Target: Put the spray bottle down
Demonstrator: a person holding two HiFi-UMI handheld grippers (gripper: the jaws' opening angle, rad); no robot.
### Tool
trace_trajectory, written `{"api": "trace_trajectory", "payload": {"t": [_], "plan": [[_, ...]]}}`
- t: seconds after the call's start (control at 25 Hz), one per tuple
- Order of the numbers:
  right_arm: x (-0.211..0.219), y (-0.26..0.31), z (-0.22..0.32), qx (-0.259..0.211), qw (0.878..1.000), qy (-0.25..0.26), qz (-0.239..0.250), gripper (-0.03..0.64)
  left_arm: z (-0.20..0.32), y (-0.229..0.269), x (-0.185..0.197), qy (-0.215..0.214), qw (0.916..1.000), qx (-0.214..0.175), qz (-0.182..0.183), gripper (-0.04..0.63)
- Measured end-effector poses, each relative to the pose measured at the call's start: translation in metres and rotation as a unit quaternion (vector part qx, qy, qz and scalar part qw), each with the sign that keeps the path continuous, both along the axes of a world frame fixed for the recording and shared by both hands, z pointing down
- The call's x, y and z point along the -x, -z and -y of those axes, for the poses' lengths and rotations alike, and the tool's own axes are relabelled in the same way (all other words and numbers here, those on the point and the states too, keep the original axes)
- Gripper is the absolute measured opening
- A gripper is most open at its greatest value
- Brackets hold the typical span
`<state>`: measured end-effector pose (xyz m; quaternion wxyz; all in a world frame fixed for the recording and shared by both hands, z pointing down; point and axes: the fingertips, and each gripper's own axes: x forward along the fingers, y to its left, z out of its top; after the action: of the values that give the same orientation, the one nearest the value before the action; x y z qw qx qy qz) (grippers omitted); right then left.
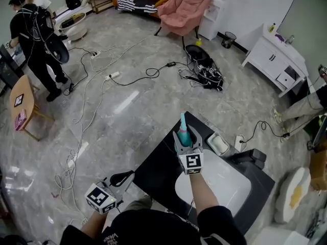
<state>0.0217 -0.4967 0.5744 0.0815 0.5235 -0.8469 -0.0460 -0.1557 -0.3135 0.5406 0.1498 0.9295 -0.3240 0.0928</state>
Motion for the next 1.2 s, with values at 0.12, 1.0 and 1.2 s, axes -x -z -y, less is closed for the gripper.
{"api": "trace_trajectory", "payload": {"t": [0.12,1.0,1.2], "plan": [[-0.004,0.0,-0.008,-0.002,1.0,-0.004,0.0,0.233,0.001,-0.002,-0.005,-0.006,1.0,0.002,0.0,0.02],[-0.025,-0.025,-0.063,0.027,0.998,-0.053,0.019,0.288,-0.008,0.004,-0.017,-0.019,0.9998,-0.004,-0.004,0.02],[-0.032,-0.038,-0.068,0.044,0.997,-0.062,0.015,0.301,-0.012,0.003,-0.019,-0.017,0.9999,-0.003,-0.004,0.02]]}}
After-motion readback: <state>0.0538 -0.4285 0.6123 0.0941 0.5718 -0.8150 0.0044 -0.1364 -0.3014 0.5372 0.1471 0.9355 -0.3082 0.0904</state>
